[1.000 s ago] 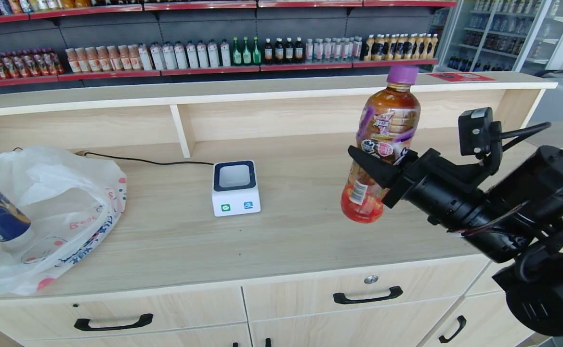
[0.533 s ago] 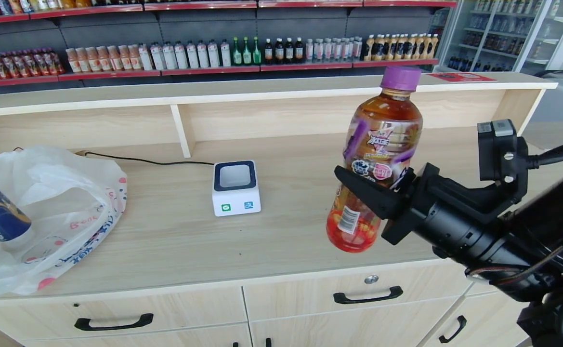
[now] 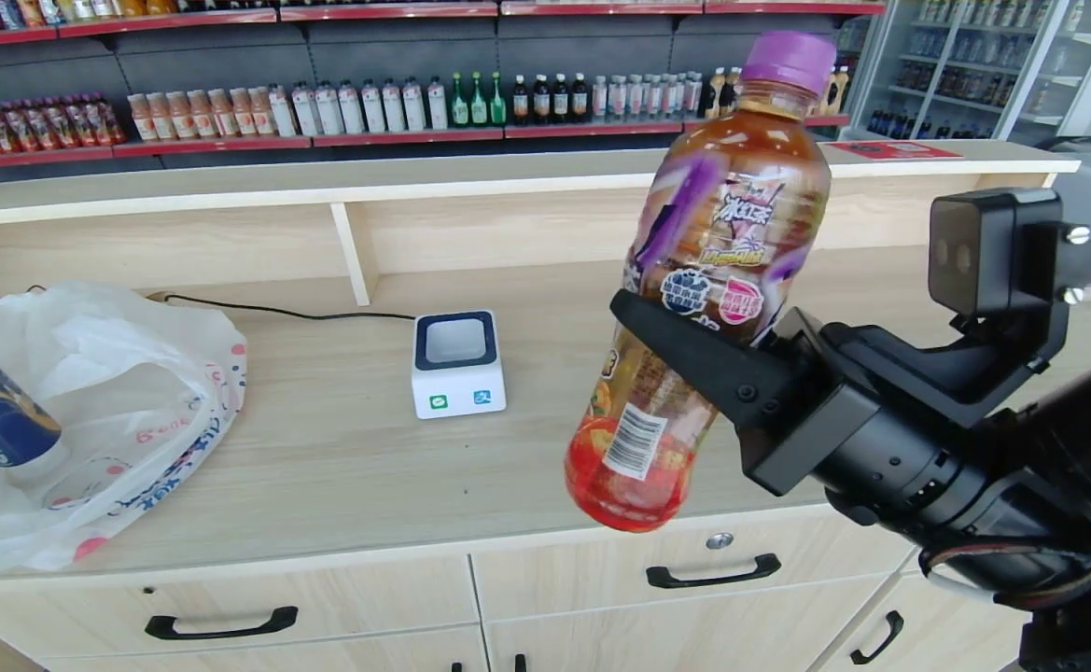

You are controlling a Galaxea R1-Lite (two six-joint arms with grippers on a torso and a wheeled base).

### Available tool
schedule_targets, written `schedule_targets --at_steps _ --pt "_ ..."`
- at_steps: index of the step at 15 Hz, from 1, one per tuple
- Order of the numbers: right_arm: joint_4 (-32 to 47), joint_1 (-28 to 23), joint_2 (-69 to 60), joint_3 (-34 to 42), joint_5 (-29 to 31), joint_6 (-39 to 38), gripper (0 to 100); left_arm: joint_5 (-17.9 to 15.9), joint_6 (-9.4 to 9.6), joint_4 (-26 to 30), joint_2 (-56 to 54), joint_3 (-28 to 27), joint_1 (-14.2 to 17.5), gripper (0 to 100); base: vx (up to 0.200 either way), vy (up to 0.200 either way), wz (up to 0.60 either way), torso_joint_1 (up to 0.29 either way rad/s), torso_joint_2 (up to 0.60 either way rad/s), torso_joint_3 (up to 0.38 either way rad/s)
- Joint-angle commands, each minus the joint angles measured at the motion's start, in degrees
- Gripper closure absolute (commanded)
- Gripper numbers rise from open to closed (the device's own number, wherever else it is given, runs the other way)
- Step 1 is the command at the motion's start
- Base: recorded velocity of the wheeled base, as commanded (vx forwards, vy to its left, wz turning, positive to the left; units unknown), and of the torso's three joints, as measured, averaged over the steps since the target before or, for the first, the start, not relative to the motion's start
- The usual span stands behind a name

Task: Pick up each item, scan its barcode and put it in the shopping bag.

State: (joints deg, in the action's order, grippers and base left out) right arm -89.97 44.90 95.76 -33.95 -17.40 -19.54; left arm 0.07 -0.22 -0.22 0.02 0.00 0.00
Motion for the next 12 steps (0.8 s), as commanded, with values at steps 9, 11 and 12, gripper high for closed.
schedule_targets --at_steps 9,11,12 --pt "0.0 3.1 -2.5 -4.8 -0.3 -16.2 100 0.0 0.57 0.0 0.0 0.0 0.0 0 0.000 0.000 0.00 0.000 0.00 0.000" --pt "0.0 5.8 -4.0 -4.3 -0.3 -17.2 100 0.0 0.57 0.0 0.0 0.0 0.0 0 0.000 0.000 0.00 0.000 0.00 0.000" --pt "0.0 7.7 -4.7 -4.5 -0.4 -17.2 100 0.0 0.57 0.0 0.0 0.0 0.0 0 0.000 0.000 0.00 0.000 0.00 0.000"
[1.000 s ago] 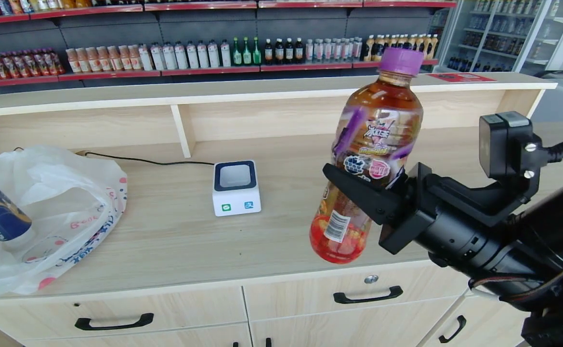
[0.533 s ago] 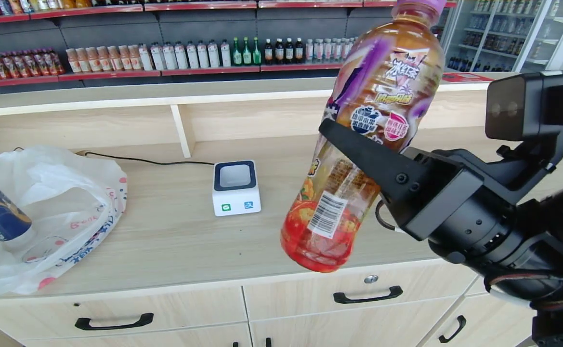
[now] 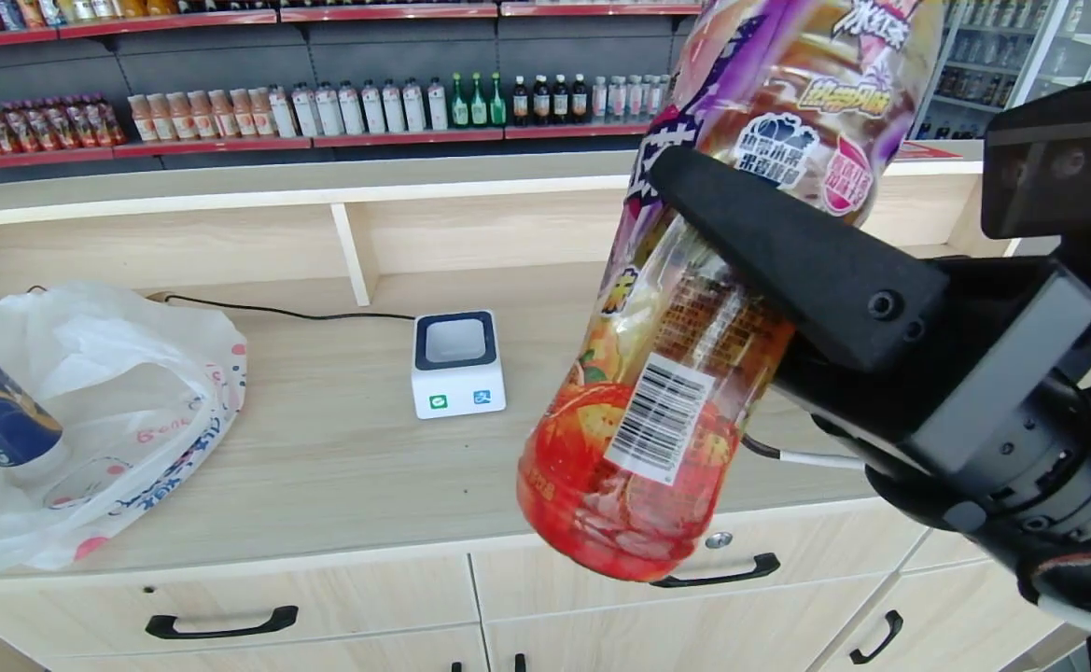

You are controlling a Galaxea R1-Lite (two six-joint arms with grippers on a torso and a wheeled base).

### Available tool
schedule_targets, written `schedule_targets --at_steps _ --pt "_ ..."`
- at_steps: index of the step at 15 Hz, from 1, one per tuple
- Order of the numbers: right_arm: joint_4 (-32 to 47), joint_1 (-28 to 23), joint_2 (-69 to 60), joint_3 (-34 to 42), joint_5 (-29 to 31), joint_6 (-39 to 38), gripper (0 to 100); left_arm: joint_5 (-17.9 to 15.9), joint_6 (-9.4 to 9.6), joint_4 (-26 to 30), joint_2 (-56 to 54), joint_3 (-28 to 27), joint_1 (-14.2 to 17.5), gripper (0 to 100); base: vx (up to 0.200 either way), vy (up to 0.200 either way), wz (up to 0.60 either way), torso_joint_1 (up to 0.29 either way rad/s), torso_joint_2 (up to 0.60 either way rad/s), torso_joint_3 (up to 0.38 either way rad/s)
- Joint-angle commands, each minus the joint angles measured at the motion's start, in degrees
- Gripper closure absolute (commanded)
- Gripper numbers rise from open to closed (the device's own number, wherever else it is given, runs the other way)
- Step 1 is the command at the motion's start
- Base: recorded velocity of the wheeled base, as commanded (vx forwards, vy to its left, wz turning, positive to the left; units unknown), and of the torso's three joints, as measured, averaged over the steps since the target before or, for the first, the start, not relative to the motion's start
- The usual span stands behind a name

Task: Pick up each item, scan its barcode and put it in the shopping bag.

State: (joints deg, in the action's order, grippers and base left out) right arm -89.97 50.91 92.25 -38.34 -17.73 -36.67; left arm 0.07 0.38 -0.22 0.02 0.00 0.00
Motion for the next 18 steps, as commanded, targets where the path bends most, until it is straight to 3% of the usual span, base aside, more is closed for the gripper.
schedule_targets --at_steps 1,18 --pt "0.0 3.7 -1.7 -0.1 -0.4 0.0 100 0.0 0.06 0.0 0.0 0.0 0.0 0 0.000 0.000 0.00 0.000 0.00 0.000" --pt "0.0 4.9 -2.3 0.6 -0.8 0.2 100 0.0 0.41 0.0 0.0 0.0 0.0 0 0.000 0.000 0.00 0.000 0.00 0.000"
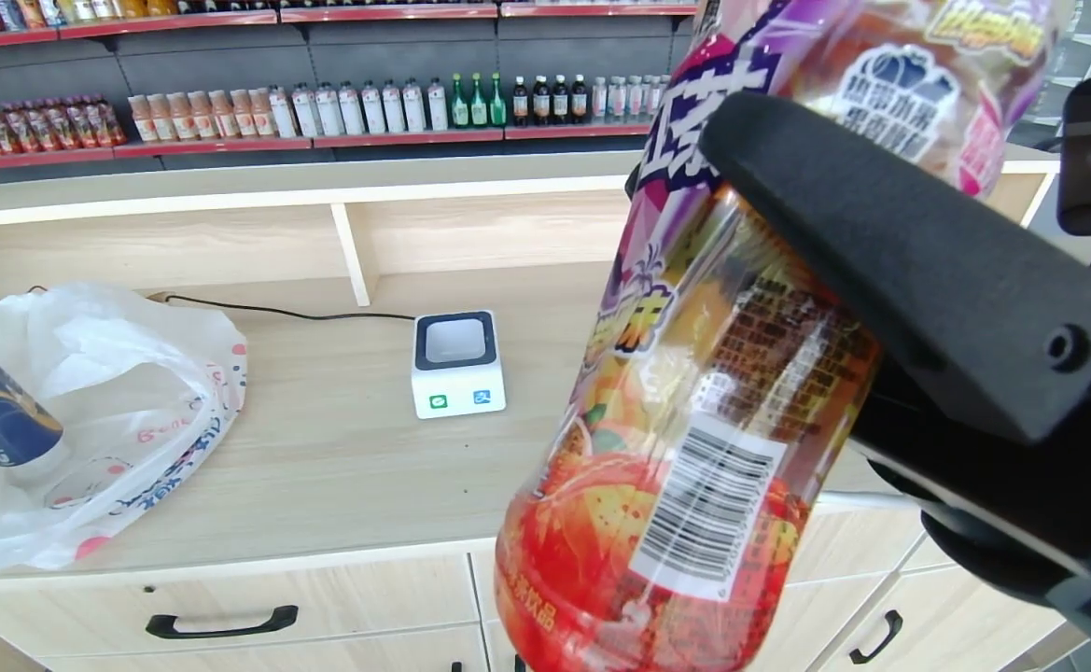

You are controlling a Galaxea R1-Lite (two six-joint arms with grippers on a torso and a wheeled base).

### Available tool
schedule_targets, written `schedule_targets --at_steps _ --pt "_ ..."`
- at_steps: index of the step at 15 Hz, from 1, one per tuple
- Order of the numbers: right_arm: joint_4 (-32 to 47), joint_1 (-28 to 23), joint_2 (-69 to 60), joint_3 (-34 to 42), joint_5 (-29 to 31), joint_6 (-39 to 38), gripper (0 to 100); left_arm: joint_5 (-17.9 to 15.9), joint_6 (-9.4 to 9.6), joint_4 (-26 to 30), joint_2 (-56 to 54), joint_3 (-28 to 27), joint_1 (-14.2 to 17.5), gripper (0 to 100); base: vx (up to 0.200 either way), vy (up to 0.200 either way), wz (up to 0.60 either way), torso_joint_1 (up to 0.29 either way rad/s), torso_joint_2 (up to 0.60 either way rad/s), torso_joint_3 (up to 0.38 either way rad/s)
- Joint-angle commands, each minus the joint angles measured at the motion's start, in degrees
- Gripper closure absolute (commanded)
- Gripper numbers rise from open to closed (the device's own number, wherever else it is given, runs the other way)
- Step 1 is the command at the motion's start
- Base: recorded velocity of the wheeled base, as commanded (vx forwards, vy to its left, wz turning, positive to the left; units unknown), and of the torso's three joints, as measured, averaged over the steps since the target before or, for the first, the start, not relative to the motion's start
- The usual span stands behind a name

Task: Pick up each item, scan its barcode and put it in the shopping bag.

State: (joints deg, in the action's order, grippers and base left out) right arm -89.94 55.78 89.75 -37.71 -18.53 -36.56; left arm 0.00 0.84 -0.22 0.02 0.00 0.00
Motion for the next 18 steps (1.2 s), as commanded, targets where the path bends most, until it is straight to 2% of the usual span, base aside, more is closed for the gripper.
schedule_targets --at_steps 1,3,5,7,10,12,18 --pt "-0.1 0.0 0.2 0.1 0.0 0.2 100 0.0 -0.05 0.0 0.0 0.0 0.0 0 0.000 0.000 0.00 0.000 0.00 0.000" --pt "-0.1 -2.3 1.0 1.3 0.0 2.3 100 0.0 -0.05 0.0 0.0 0.0 0.0 0 0.000 0.000 0.00 0.000 0.00 0.000" --pt "-0.1 -9.9 5.1 0.9 0.0 10.5 100 0.0 -0.05 0.0 0.0 0.0 0.0 0 0.000 0.000 0.00 0.000 0.00 0.000" --pt "-0.1 -14.8 7.5 0.0 0.0 15.2 100 0.0 -0.05 0.0 0.0 0.0 0.0 0 0.000 0.000 0.00 0.000 0.00 0.000" --pt "-0.1 -16.4 8.8 -0.3 0.0 18.6 100 0.0 -0.14 0.0 0.0 0.0 0.0 0 0.000 0.000 0.00 0.000 0.00 0.000" --pt "-0.1 -21.4 12.3 -0.4 0.0 27.7 100 0.0 -0.23 0.0 0.0 0.0 0.1 0 0.000 0.000 0.00 0.000 0.00 0.000" --pt "-0.1 -32.7 14.0 -1.4 0.6 38.7 100 0.1 -0.31 0.0 0.1 0.0 0.0 0 0.000 0.000 0.00 0.000 0.00 0.000"
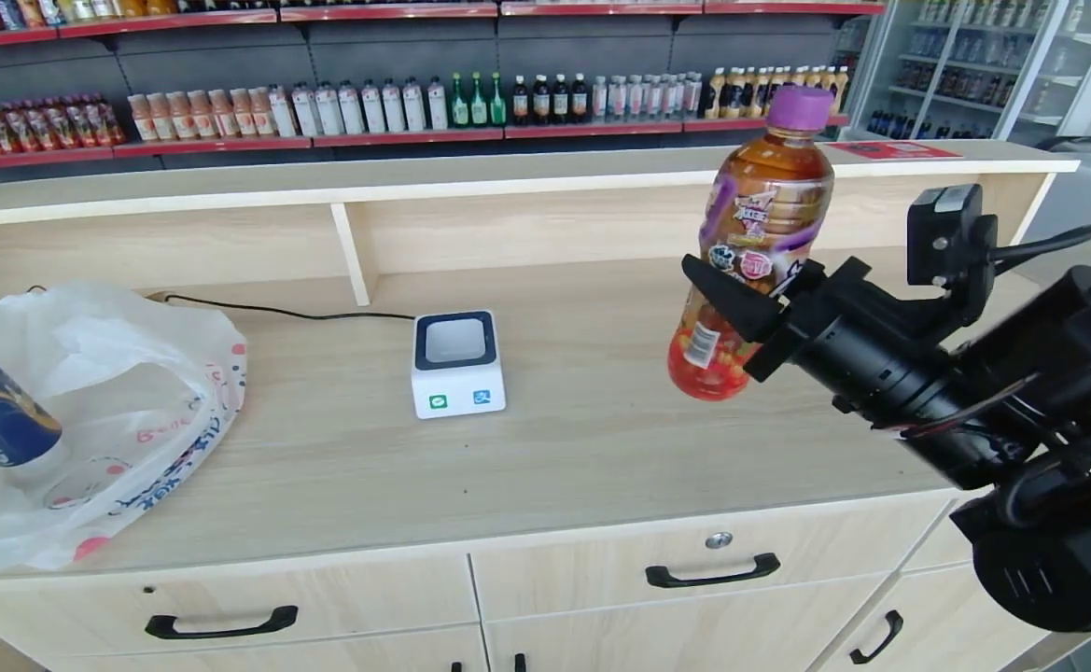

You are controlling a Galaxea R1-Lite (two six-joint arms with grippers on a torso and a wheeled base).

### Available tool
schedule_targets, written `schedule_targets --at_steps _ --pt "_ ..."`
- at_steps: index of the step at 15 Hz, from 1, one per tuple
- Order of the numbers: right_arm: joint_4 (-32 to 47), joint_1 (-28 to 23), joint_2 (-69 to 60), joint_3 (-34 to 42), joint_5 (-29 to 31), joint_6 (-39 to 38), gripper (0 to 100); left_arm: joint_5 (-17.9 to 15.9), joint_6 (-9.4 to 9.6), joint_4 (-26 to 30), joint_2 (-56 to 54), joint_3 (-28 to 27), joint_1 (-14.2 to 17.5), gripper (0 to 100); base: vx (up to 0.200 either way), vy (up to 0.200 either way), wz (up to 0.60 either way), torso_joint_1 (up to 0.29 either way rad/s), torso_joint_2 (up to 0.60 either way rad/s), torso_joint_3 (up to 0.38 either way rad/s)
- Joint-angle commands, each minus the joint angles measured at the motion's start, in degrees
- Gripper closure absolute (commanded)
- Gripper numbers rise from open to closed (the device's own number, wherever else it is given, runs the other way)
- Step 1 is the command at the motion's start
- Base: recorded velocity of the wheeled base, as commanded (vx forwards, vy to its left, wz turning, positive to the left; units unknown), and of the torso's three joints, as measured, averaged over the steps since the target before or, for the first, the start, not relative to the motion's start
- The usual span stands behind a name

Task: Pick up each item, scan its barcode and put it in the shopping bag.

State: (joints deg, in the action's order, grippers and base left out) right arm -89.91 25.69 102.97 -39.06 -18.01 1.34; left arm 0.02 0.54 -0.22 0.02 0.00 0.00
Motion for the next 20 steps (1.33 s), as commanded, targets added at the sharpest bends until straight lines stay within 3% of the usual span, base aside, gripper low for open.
schedule_targets --at_steps 1,6,20 --pt "-0.1 -3.6 0.5 -0.1 0.1 1.1 100 0.1 -0.01 0.0 0.0 0.0 0.0 0 -0.200 0.000 0.00 0.002 0.00 0.002" --pt "-0.1 -4.2 0.5 -0.6 0.1 1.0 100 0.1 -0.01 0.0 0.0 0.0 0.0 0 -0.080 0.000 0.00 0.005 0.00 -0.001" --pt "-0.1 -4.1 0.0 -0.8 0.1 0.8 100 0.1 -0.01 0.0 0.0 0.0 0.0 0 0.000 0.200 0.00 0.005 0.00 0.002"
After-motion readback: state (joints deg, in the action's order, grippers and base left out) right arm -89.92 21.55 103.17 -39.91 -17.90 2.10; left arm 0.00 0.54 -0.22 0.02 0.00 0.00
